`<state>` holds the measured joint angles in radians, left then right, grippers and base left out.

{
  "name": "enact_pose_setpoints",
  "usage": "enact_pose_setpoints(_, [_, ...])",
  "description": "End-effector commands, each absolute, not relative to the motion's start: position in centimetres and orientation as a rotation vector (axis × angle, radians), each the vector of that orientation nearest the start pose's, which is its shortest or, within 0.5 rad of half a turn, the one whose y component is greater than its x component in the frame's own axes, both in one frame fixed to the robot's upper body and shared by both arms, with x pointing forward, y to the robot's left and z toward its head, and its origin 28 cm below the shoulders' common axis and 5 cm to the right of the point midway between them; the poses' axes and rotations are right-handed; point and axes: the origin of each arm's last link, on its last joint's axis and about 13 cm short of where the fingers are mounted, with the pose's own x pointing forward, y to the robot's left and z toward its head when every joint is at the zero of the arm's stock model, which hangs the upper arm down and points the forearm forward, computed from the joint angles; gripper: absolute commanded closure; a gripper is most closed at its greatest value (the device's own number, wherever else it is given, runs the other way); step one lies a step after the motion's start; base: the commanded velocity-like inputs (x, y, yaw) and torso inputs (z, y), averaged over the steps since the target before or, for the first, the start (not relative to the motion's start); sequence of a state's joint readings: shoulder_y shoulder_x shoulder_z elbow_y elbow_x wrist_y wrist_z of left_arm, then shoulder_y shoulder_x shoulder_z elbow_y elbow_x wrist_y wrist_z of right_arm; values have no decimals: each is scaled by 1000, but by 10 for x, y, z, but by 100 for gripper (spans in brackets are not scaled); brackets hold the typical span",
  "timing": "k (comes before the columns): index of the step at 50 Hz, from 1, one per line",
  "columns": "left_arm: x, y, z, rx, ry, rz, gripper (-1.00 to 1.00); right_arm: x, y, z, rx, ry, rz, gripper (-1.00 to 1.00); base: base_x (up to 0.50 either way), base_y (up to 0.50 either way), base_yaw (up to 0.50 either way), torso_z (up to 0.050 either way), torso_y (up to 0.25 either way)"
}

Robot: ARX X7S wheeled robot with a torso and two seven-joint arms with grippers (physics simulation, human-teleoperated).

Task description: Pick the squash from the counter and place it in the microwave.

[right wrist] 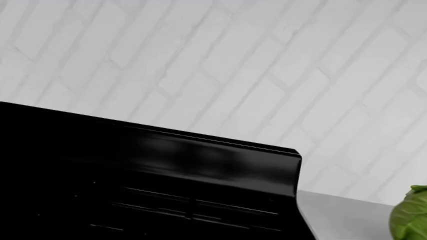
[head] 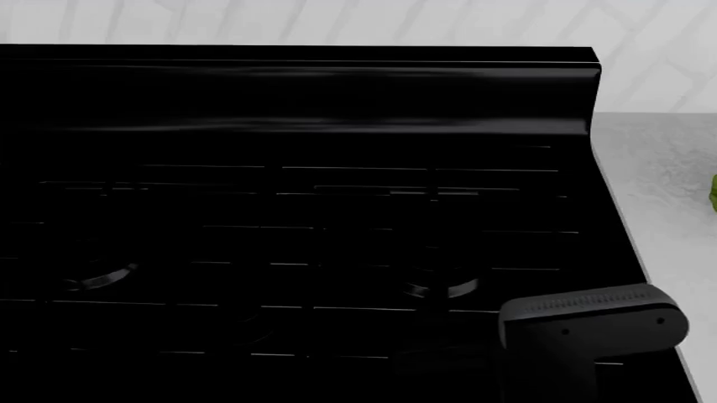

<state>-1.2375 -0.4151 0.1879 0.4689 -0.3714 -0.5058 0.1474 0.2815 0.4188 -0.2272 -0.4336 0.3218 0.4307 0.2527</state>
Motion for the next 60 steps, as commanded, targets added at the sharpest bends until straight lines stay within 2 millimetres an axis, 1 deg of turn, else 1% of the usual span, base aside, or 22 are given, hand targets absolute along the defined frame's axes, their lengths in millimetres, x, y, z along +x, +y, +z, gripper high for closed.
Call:
enact_pose_setpoints(1, [260, 234, 435, 358, -1116, -349, 100, 248, -125, 135, -130, -211, 71, -100, 0, 0, 0, 0, 0])
enact_pose_setpoints(13, [266, 236, 470, 406, -1125, -325, 100, 250, -123, 136, -131, -212, 81, -100, 0, 0, 0, 0, 1])
enact_pose_setpoints(20, [271, 237, 486, 432, -1131, -303, 100, 253, -122, 137, -133, -210, 88, -100, 0, 0, 0, 0, 0])
enact_pose_setpoints(26, [276, 235, 506, 455, -1138, -289, 100, 254, -122, 137, -131, -215, 90, -100, 0, 0, 0, 2, 0])
enact_pose_setpoints(30, [280, 235, 514, 463, -1135, -285, 100, 254, -122, 136, -129, -214, 91, -100, 0, 0, 1, 0, 0])
enact_pose_setpoints(32, [284, 237, 522, 431, -1126, -270, 100, 255, -123, 135, -127, -214, 91, -100, 0, 0, 0, 0, 5])
enact_pose_setpoints(40, [290, 239, 550, 433, -1140, -241, 100, 255, -122, 135, -128, -213, 94, -100, 0, 0, 0, 0, 0])
enact_pose_setpoints(51, [299, 235, 569, 431, -1127, -229, 100, 254, -123, 135, -127, -213, 93, -100, 0, 0, 0, 0, 0])
enact_pose_setpoints(60, [308, 238, 584, 445, -1105, -197, 100, 256, -123, 135, -126, -212, 93, -100, 0, 0, 0, 0, 0])
